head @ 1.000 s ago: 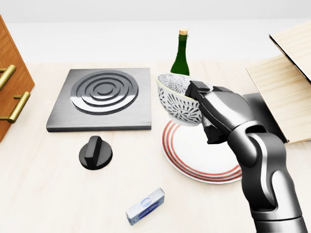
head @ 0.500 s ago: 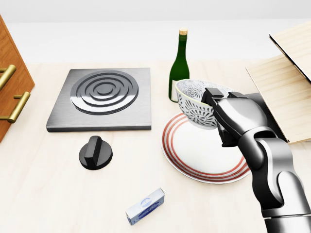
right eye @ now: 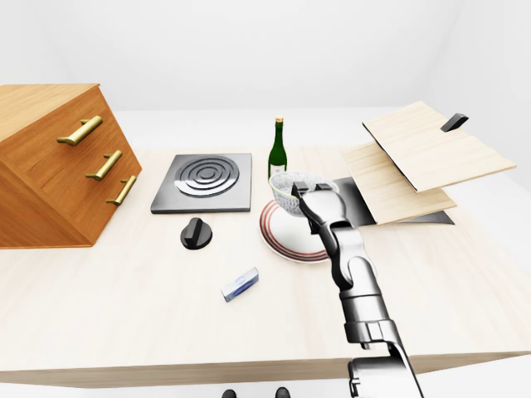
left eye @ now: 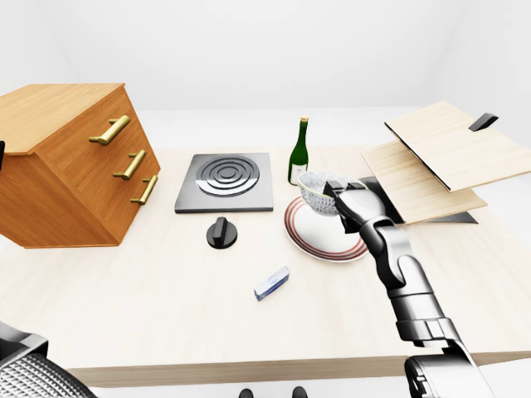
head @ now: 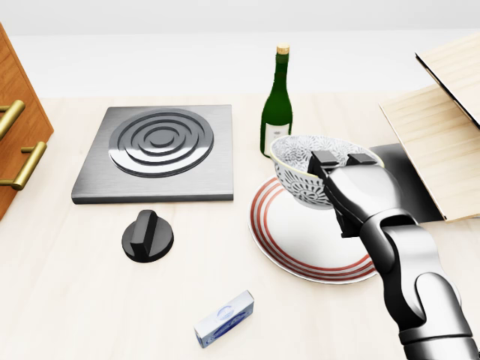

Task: Pick up the akita bowl and put it on the plate.

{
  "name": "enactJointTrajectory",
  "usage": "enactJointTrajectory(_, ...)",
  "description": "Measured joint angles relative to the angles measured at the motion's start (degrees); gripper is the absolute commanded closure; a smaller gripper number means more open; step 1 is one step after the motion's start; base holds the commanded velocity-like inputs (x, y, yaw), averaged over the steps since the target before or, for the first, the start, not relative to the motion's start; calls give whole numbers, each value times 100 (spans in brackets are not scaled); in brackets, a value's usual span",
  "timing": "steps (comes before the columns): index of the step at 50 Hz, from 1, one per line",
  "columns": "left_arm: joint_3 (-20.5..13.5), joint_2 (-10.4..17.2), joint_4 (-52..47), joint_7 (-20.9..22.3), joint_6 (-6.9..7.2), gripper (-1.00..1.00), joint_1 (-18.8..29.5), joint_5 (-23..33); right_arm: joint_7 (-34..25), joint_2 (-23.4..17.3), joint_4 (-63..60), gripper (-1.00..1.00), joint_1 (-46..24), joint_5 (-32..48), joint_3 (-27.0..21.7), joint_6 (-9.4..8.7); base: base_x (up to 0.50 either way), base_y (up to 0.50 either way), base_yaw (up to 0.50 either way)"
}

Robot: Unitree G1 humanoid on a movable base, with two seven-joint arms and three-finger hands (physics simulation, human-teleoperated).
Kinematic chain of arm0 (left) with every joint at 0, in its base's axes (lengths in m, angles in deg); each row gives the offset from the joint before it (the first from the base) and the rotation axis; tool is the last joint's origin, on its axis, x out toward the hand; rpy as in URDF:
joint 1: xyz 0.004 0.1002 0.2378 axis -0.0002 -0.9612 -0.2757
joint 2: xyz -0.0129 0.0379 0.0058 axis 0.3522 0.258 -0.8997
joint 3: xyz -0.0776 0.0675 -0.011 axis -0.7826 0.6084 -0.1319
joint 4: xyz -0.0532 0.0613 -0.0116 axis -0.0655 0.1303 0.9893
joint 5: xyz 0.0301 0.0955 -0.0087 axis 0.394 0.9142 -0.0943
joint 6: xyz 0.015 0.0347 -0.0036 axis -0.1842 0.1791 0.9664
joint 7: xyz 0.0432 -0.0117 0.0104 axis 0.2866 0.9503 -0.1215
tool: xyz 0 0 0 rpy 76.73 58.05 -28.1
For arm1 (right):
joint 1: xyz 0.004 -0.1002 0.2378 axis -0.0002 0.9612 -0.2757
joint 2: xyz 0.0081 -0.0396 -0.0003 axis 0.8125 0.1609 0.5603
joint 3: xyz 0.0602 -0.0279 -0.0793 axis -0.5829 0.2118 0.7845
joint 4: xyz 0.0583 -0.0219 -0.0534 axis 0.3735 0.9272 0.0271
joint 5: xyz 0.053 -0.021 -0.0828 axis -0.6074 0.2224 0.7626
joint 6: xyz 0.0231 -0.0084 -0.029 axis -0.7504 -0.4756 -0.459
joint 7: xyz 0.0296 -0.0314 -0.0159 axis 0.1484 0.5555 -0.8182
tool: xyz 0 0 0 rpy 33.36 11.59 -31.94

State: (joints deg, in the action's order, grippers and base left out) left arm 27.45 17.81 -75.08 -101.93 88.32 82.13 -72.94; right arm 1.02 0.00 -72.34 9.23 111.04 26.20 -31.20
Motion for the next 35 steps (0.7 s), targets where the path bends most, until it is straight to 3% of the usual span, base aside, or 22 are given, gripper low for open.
enactJointTrajectory(35,-63,12,0,0,0,-98,41,-65,529,-88,480,100,358,438,22,0,0,0,0)
